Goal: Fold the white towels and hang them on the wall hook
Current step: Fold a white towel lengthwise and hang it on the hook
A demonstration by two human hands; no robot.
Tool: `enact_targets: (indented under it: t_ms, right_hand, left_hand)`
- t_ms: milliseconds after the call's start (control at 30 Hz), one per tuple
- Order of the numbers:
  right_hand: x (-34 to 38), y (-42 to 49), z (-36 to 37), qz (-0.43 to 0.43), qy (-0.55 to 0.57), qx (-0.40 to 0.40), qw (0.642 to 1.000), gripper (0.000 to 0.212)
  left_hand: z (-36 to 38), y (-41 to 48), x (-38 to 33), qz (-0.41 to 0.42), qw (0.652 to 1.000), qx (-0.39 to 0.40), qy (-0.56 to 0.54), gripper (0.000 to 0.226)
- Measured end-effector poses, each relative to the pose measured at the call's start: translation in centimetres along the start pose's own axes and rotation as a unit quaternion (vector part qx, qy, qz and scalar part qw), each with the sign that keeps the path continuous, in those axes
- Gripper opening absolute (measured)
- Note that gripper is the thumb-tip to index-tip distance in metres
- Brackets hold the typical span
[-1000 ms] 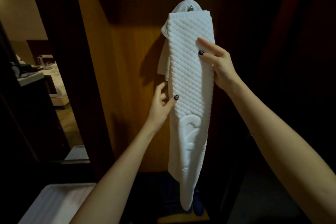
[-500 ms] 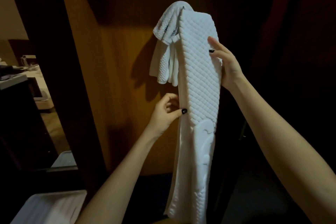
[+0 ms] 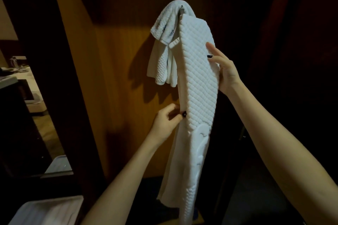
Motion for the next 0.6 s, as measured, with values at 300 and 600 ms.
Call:
enact_targets:
  t_ms: [300, 600]
  right_hand:
    - [-0.5, 0.8, 1.0, -0.01, 0.03, 0.008, 0.999, 0.037]
    - [-1.3, 0.7, 1.7, -0.026, 0.013, -0.048, 0.998, 0.034]
  left_hand:
    - [-2.5, -0.5, 0.4, 0.003, 0.991, -0.1, -0.087, 0.038]
    - [-2.4, -2.9, 2.5, 0.011, 0.985, -0.119, 0.126, 0.014]
Point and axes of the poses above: each hand's wrist, its own y-axis towards the middle knuckle, its own z-axis out of the palm, x = y × z, the point moved 6 cm from there along y, towards the middle knuckle, and after that the axes turned 4 degrees about x, right-handed, at the moved point
